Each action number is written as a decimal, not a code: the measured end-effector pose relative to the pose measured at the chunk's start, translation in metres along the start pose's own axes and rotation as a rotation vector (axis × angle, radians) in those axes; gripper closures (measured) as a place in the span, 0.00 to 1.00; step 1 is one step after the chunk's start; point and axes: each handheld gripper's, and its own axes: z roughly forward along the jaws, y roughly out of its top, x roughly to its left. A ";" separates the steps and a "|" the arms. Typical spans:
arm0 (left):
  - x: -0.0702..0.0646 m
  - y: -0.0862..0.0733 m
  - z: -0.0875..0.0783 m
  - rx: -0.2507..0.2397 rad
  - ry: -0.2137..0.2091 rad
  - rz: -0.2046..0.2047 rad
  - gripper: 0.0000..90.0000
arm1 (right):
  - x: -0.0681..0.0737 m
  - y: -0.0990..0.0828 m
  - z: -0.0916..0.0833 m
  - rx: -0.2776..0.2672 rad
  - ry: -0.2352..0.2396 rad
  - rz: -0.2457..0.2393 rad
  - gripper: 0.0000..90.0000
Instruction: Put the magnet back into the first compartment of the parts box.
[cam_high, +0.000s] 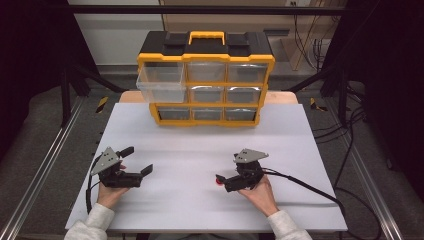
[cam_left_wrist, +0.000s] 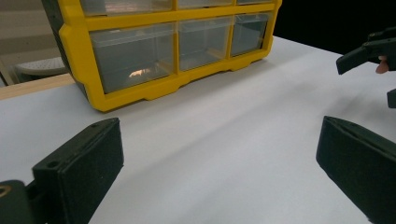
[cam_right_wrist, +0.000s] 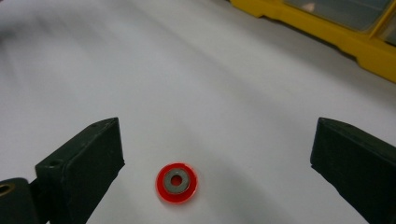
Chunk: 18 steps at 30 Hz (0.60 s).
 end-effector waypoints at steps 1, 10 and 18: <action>0.000 0.000 0.000 0.000 0.000 0.000 0.00 | 0.000 -0.001 0.001 0.008 0.006 0.005 0.04; 0.000 0.000 0.000 0.003 0.002 0.001 0.00 | 0.003 -0.007 0.011 0.049 0.029 0.030 0.07; 0.000 0.000 0.001 0.008 0.002 0.004 0.00 | 0.005 -0.011 0.018 0.084 0.022 0.011 0.14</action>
